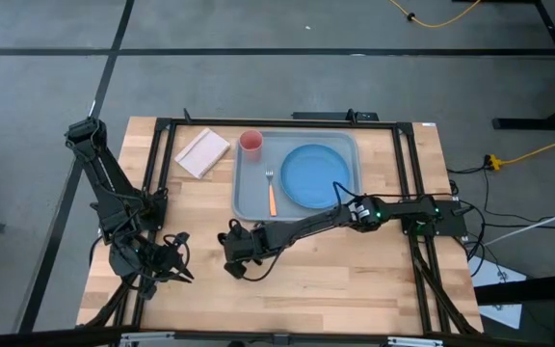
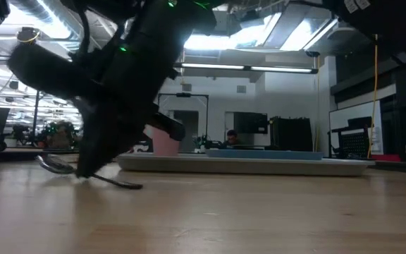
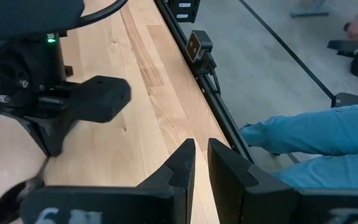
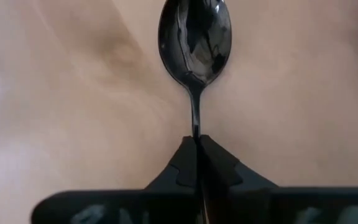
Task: Pick and place plate/cup/fork/spoon on tray
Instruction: Put the black spoon on the gray serving tray to the left of the orange fork
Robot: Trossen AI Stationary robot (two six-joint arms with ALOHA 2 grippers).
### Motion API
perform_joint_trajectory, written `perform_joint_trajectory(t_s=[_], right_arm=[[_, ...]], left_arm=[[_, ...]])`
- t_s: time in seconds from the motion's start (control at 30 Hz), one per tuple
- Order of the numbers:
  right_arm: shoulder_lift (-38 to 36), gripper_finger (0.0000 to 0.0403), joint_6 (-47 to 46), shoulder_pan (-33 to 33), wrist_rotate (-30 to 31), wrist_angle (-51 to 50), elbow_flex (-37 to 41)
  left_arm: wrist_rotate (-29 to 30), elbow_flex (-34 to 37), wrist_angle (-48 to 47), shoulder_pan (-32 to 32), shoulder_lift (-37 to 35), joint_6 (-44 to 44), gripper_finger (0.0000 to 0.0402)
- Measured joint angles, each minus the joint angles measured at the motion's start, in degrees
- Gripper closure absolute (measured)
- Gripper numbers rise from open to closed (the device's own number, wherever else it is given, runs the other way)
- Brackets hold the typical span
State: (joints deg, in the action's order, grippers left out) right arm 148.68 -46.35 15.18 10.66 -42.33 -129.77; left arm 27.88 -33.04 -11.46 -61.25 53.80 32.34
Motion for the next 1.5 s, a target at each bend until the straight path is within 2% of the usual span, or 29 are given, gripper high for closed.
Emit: perform_joint_trajectory(t_s=[0.17,0.37,0.57,0.93,1.5], right_arm=[[-0.3,0.0401,-3.2,0.2,5.0,-1.1,-5.2],[-1.3,0.0401,-12.5,-0.8,12.5,-4.9,-5.0],[-1.9,0.0401,-22.7,-4.5,15.1,-8.3,-5.1],[-2.0,0.0401,-34.5,-12.2,15.2,-17.5,-4.9],[-1.7,0.0392,-34.1,-15.6,13.7,-20.8,-4.8]], left_arm=[[0.0,0.0,0.0,0.0,0.0,0.0,0.0365],[0.0,0.0,0.0,0.0,0.0,0.0,0.0365],[0.0,0.0,0.0,0.0,0.0,0.0,0.0365],[0.0,0.0,0.0,0.0,0.0,0.0,0.0365],[0.0,0.0,0.0,0.0,0.0,0.0,0.0365]])
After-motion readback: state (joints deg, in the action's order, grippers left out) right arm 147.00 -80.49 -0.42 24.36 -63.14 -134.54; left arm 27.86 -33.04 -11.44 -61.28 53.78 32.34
